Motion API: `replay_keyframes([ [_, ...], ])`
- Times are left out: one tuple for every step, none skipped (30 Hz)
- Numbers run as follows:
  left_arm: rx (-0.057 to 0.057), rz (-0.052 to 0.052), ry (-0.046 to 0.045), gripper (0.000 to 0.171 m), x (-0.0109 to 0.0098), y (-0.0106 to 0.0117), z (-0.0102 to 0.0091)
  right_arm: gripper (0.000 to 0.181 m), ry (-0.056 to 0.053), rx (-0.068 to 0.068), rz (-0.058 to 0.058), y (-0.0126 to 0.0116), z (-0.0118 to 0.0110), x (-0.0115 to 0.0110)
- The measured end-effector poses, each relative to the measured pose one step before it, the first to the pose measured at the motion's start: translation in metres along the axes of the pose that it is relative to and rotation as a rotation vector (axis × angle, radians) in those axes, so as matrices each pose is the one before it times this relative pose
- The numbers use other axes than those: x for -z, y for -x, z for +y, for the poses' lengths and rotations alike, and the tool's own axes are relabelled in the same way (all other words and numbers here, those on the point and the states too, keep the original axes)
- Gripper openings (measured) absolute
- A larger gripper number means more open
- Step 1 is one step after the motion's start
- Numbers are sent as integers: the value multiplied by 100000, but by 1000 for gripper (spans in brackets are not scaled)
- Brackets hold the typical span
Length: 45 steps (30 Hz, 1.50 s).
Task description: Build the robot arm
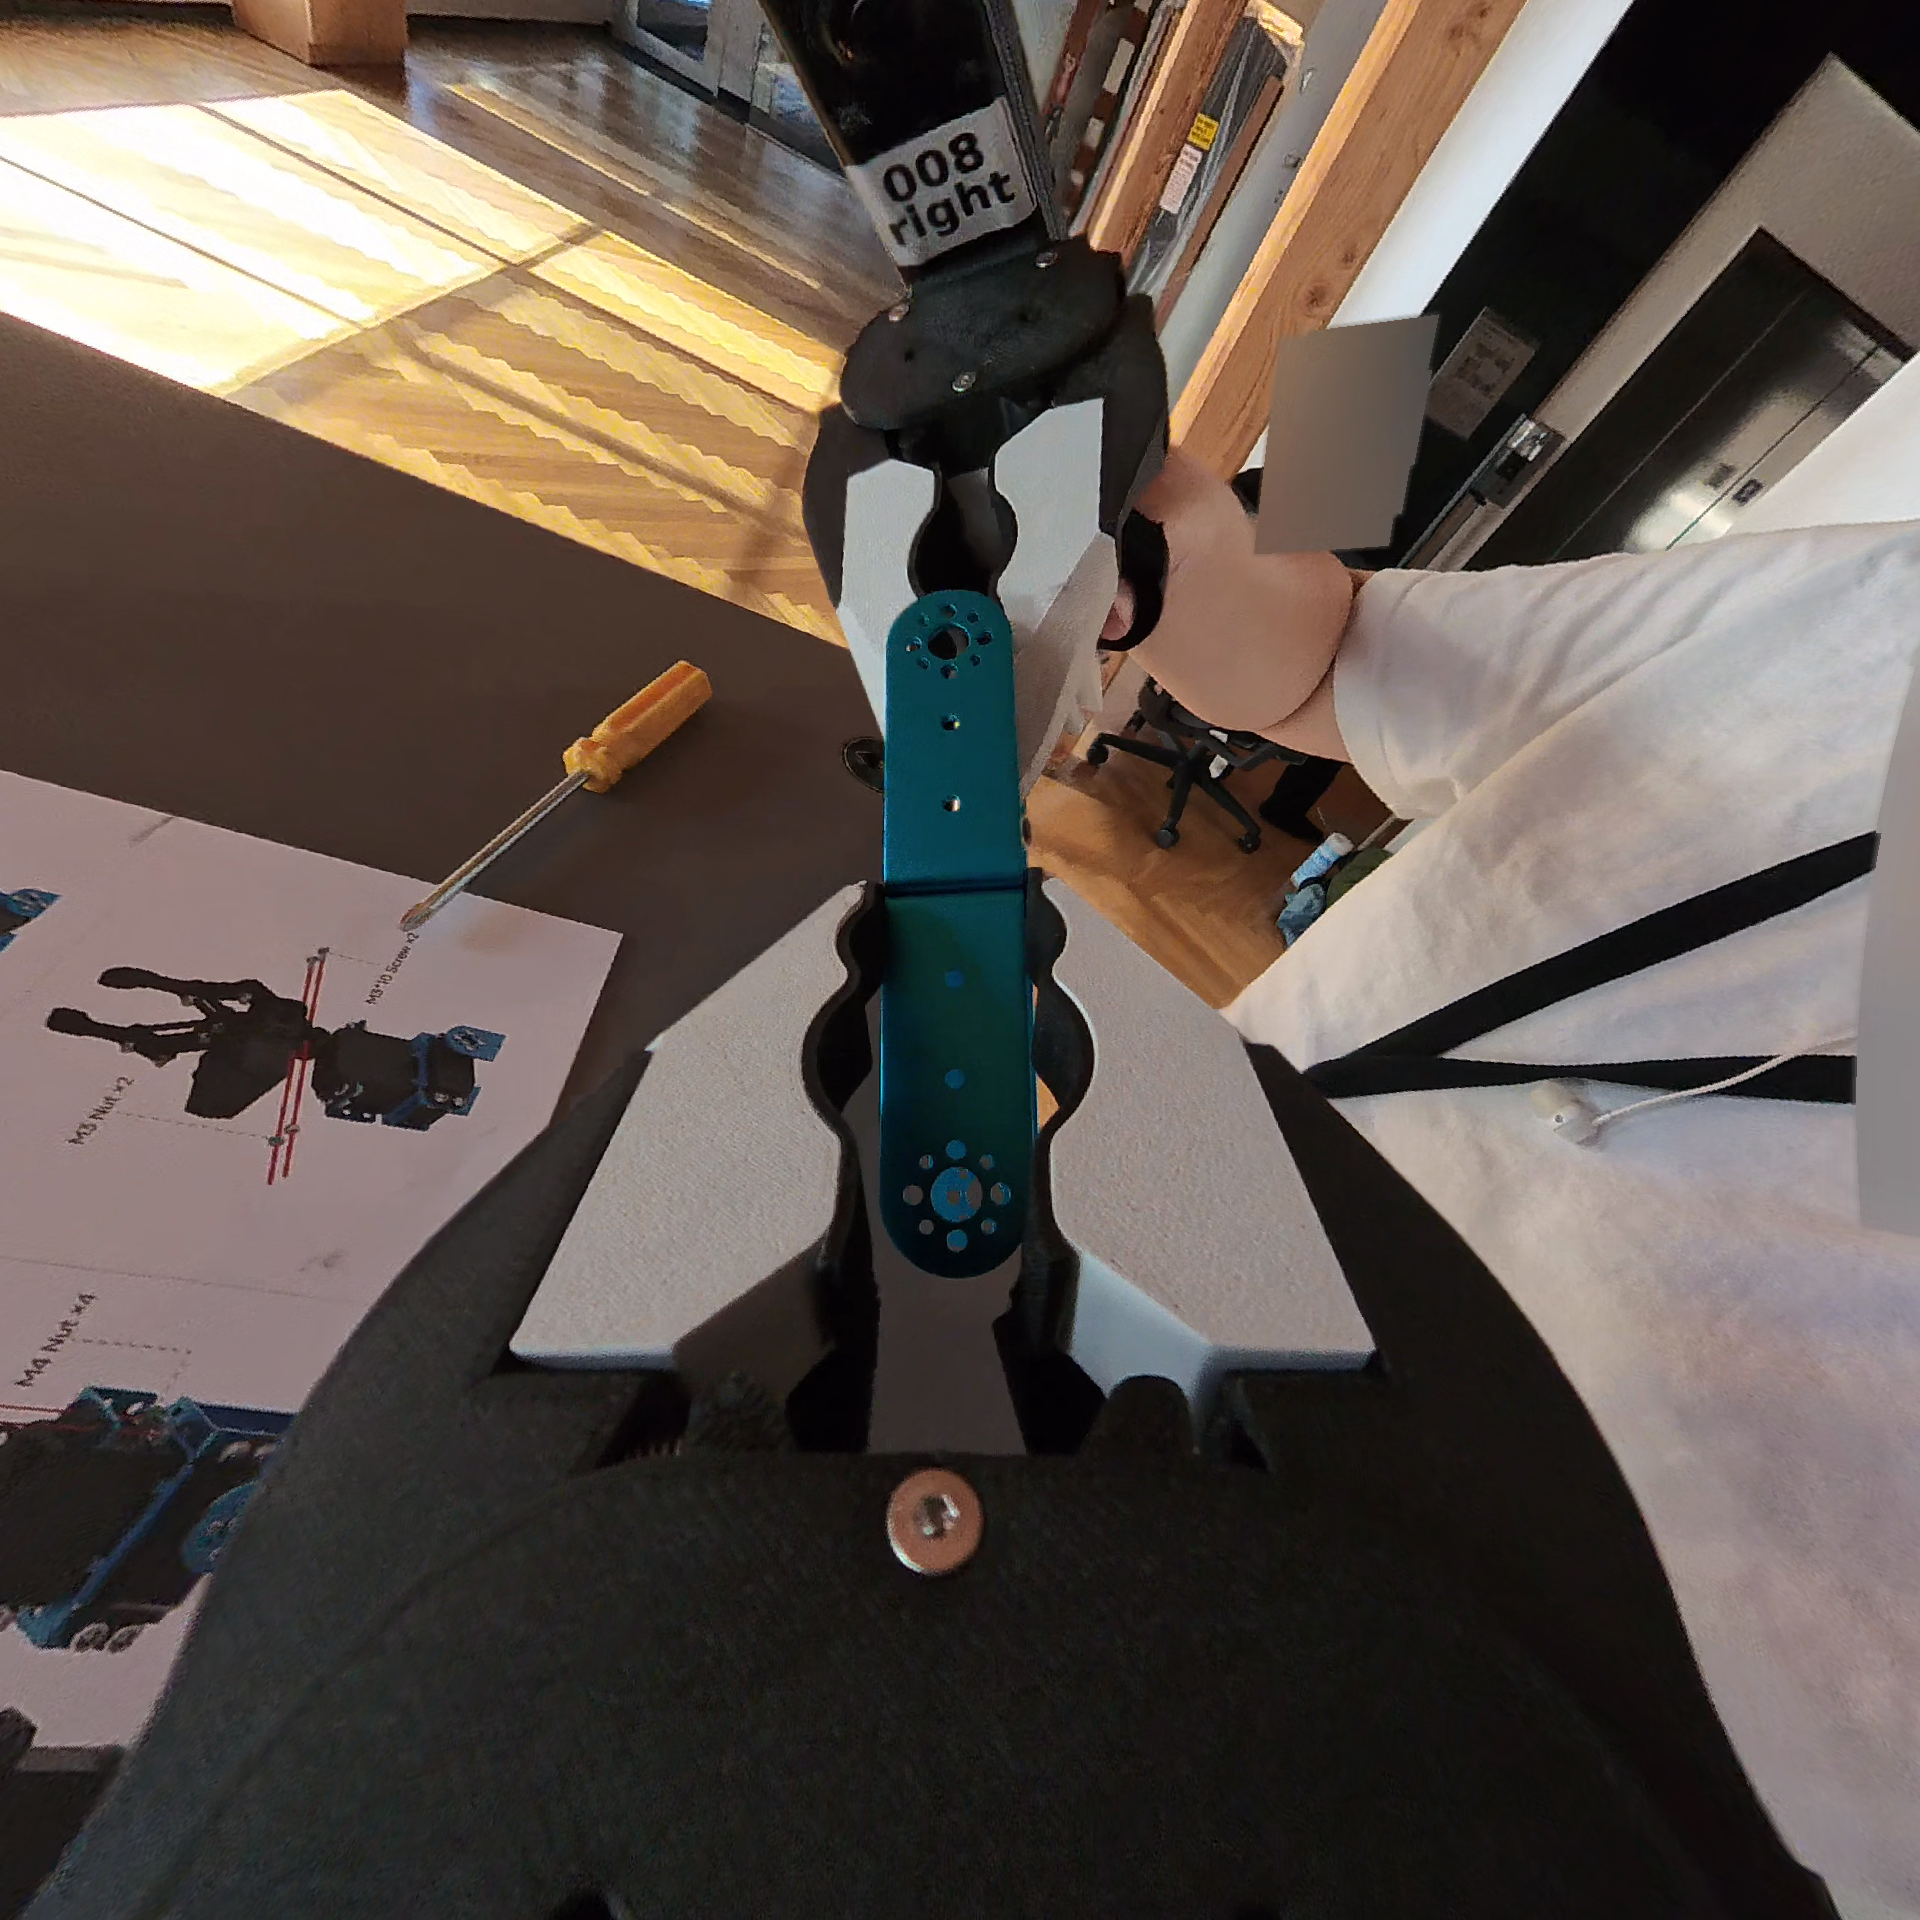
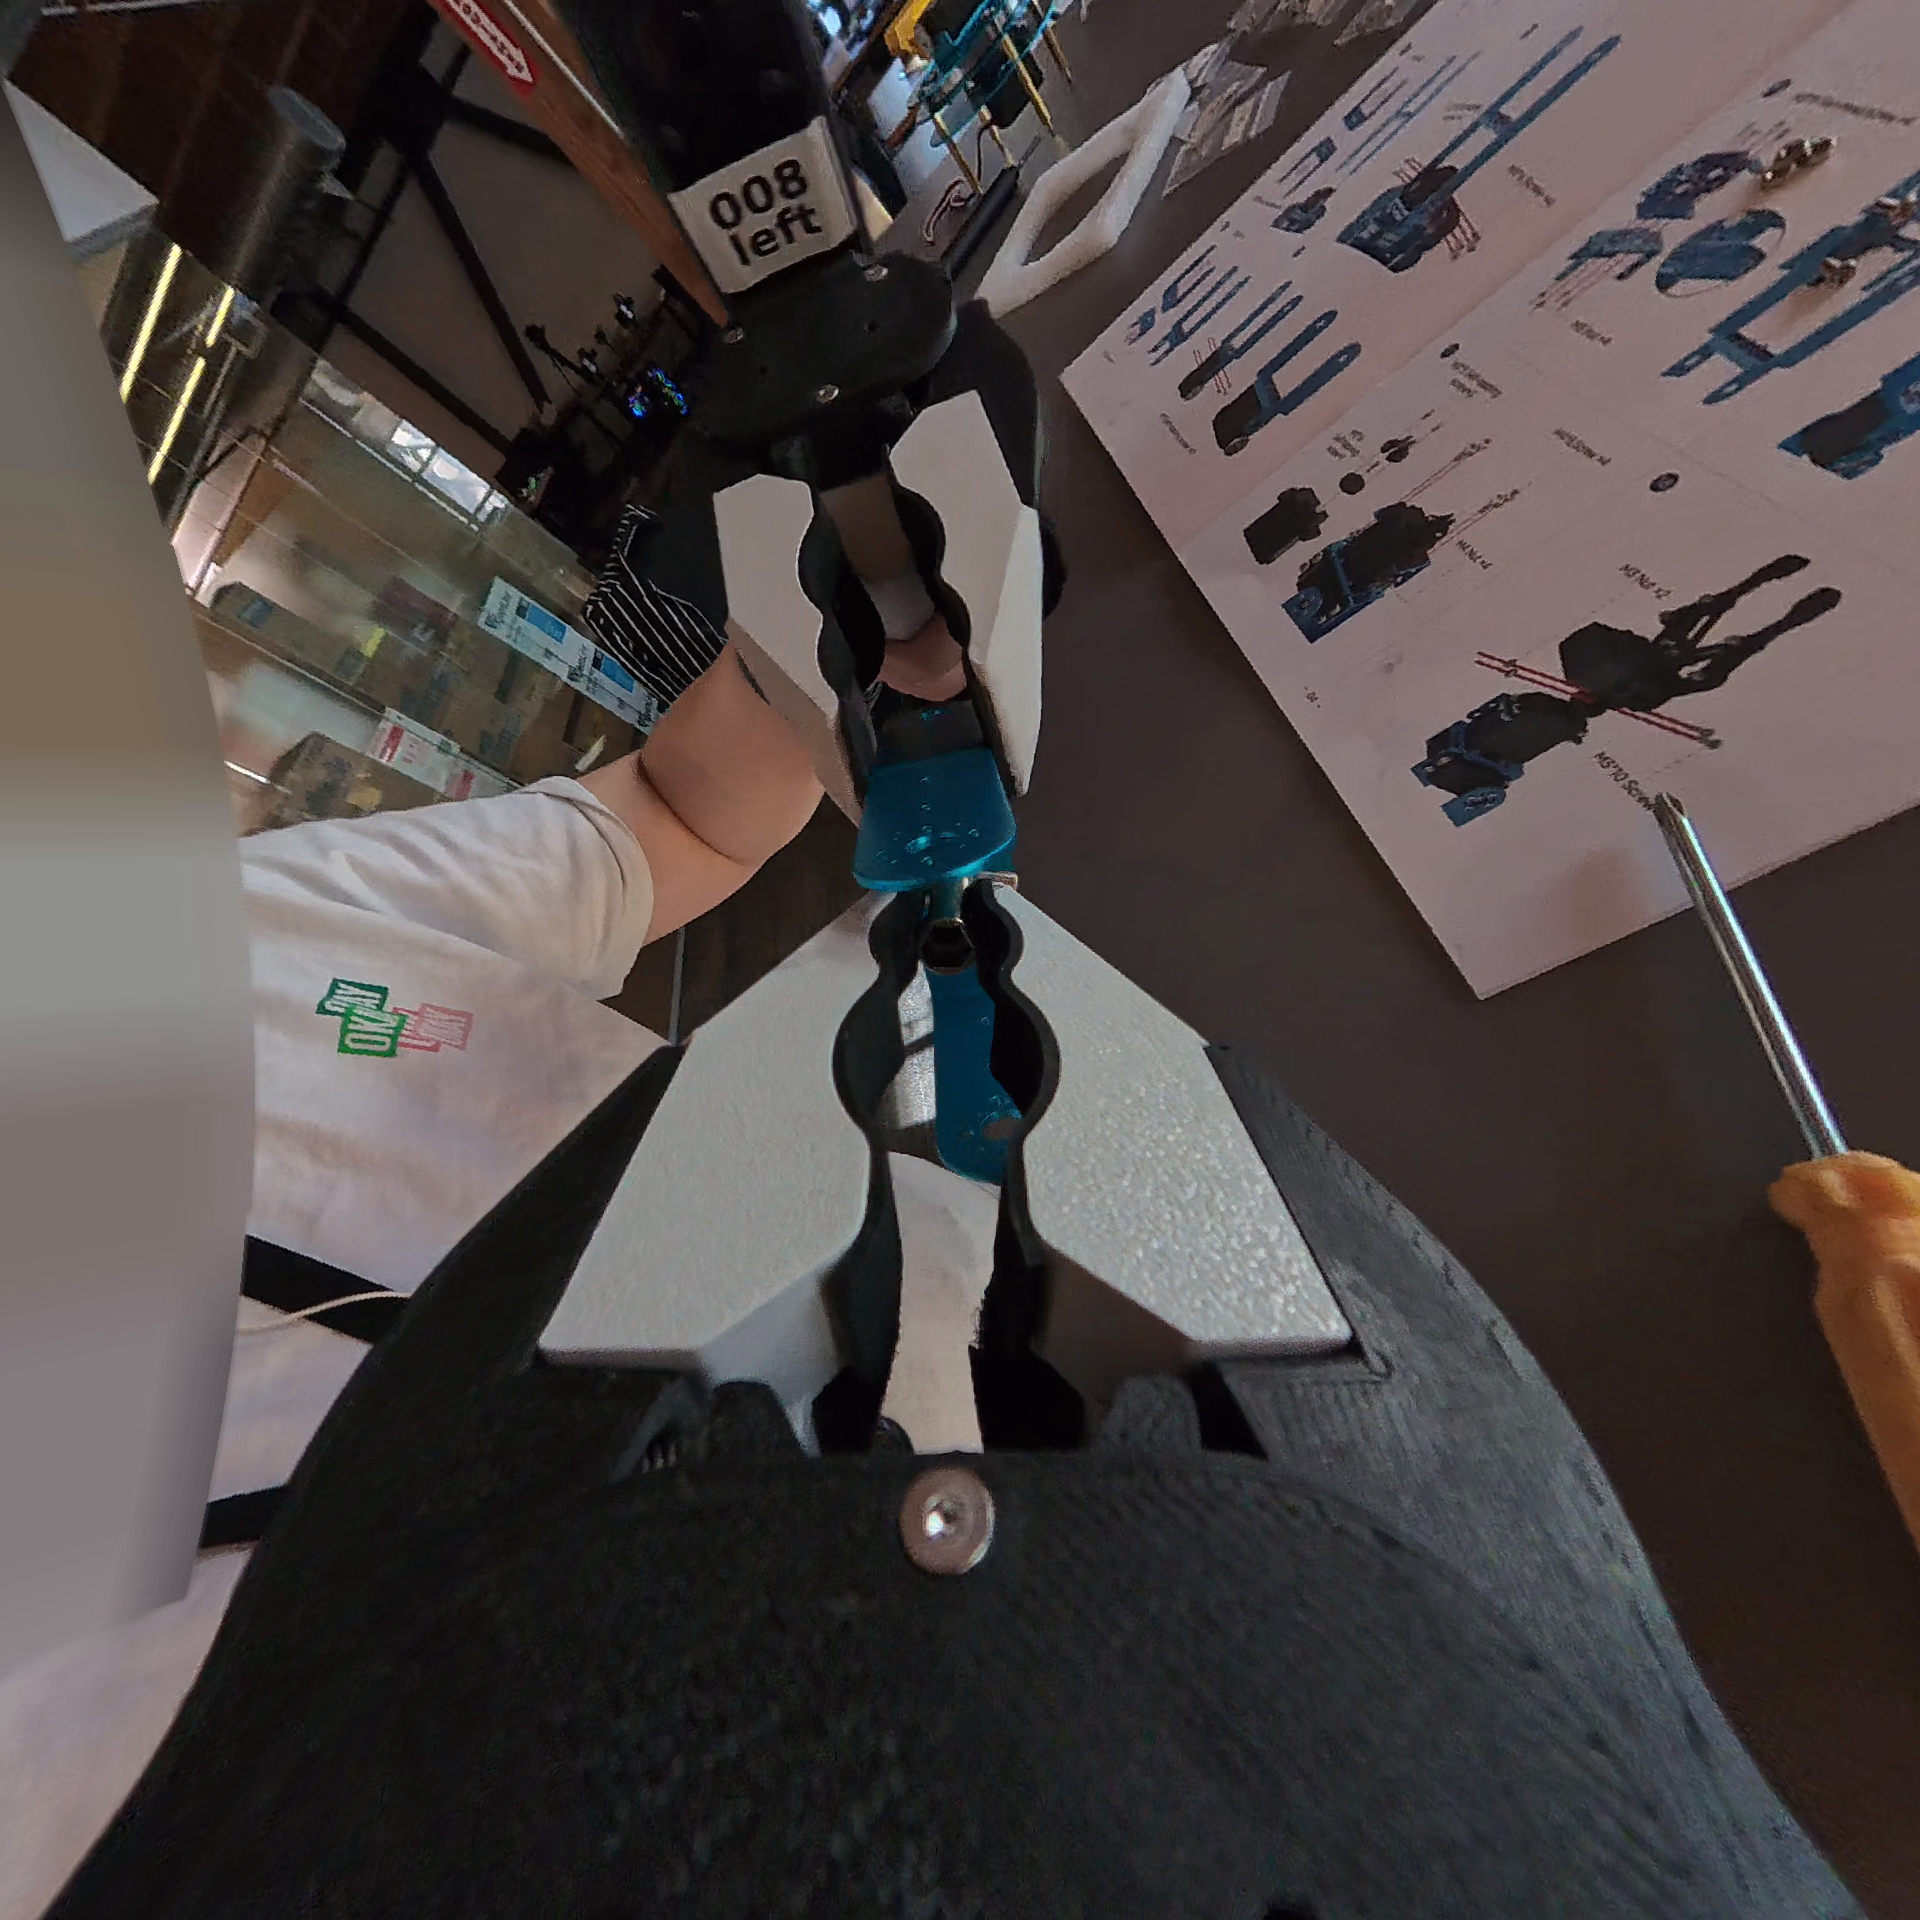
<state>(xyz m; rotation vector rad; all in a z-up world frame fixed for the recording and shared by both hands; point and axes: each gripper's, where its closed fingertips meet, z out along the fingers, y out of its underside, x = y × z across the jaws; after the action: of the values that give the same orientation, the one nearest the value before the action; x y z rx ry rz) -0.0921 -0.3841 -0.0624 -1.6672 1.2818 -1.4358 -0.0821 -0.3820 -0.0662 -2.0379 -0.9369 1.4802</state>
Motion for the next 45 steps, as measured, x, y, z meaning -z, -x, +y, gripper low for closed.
replay_keyframes([
  [-1608,-1233,820,25,-119,46,10,10,457,-2682,-271,-75,125,-5],
  [-1551,-1500,878,25,-96,49,-4,10,-142,-1938,-150,-104,11,64],
  [-1406,-1380,474,25,-67,35,-66,9,-503,-1588,-593,-62,-48,84],
  [-823,-752,209,25,-35,-19,-119,10,-394,-2060,-1199,15,-41,86],
  [-262,-179,-265,25,1,-66,-168,10,-517,-1501,-1609,98,-69,86],
  [23,100,-690,25,8,-81,-210,10,-587,-1010,-1740,119,-87,93],
  [-53,-115,-375,25,-13,-29,-131,9,-302,-1264,-1090,47,-38,70],
  [-565,-909,123,25,-48,91,-40,9,-210,-1007,-47,-89,-27,40],
  [-1327,-1447,222,25,-65,122,21,10,15,-381,570,-159,16,32],
  [-1444,-1327,131,25,-63,75,20,10,96,-234,186,-97,25,51],
  [-657,-951,146,25,-73,41,26,10,-111,-208,257,-73,-7,44],
  [63,-378,124,25,-54,12,19,9,100,1004,412,-25,20,35],
  [517,264,-105,25,-23,-27,-1,10,661,3118,304,47,72,13],
  [1129,798,-445,25,-4,-45,-24,10,363,4050,41,123,-8,18],
  [1595,984,-850,25,24,-17,-61,9,130,4621,354,70,-48,26],
  [1382,789,-952,25,23,32,-58,9,537,3437,684,-20,-12,17],
  [1157,846,-858,25,10,24,-6,10,617,2738,364,9,-16,6],
  [1332,1036,-993,25,3,9,-26,10,314,2318,23,54,-40,6],
  [1292,878,-1155,25,22,16,-38,10,167,1040,136,-6,-39,21],
  [841,713,-1153,25,37,13,-48,9,90,-217,-139,9,-38,-4],
  [373,374,-1031,25,45,21,-25,10,214,-955,13,-13,-2,-8],
  [-20,315,-832,25,17,-24,4,10,32,-83,-448,103,-25,-5],
  [-26,410,-890,25,25,-73,-10,10,293,1105,-391,156,4,5],
  [-22,412,-957,25,23,-78,-29,13,366,1607,-1,145,8,11],
  [-385,590,-945,25,22,-141,-24,17,404,2175,-170,220,-18,2],
  [-711,767,-1021,25,26,-176,-32,18,592,2514,8,246,11,0],
  [-412,444,-964,25,22,-134,-35,18,332,2472,710,136,-50,7],
  [-190,373,-955,25,28,-103,-49,19,484,2364,1189,58,-38,-12],
  [-117,509,-1088,25,39,-116,-60,18,78,2361,1223,58,-90,-8],
  [148,395,-1134,25,39,-78,-73,18,-117,1951,1395,9,-114,-5],
  [399,426,-912,25,38,-55,-42,18,282,1692,1001,30,-39,-21],
  [331,676,-855,25,31,-90,-24,18,771,1457,561,69,30,-12],
  [349,621,-812,25,23,-89,-7,18,227,1217,190,101,-41,-14],
  [414,463,-775,25,6,-66,4,19,-298,1452,-20,134,-87,-5],
  [356,107,-617,25,19,-20,8,17,143,1533,685,11,-19,-12],
  [-18,-318,-409,25,11,23,31,15,317,1648,1162,-68,10,-1],
  [-276,-407,-240,25,2,16,37,15,420,2069,724,18,18,-26],
  [-103,-181,-147,25,-8,-16,22,15,939,2002,710,11,87,-22],
  [76,294,-43,25,-10,-98,26,16,784,2495,150,84,40,2],
  [98,404,-225,25,-31,-122,-19,16,289,3297,58,130,-24,6],
  [39,238,-552,25,-25,-114,-76,16,146,3932,924,22,-48,33],
  [-26,-161,-269,25,-35,-51,-39,15,222,3786,751,41,-43,47],
  [-429,-345,-270,25,-28,-42,-42,13,193,2898,611,67,-101,82],
  [-463,-106,-659,25,5,-82,-101,11,-1011,2938,206,152,-246,109],
  [-38,491,-729,25,35,-151,-128,9,-1459,2413,-686,274,-282,102],
])
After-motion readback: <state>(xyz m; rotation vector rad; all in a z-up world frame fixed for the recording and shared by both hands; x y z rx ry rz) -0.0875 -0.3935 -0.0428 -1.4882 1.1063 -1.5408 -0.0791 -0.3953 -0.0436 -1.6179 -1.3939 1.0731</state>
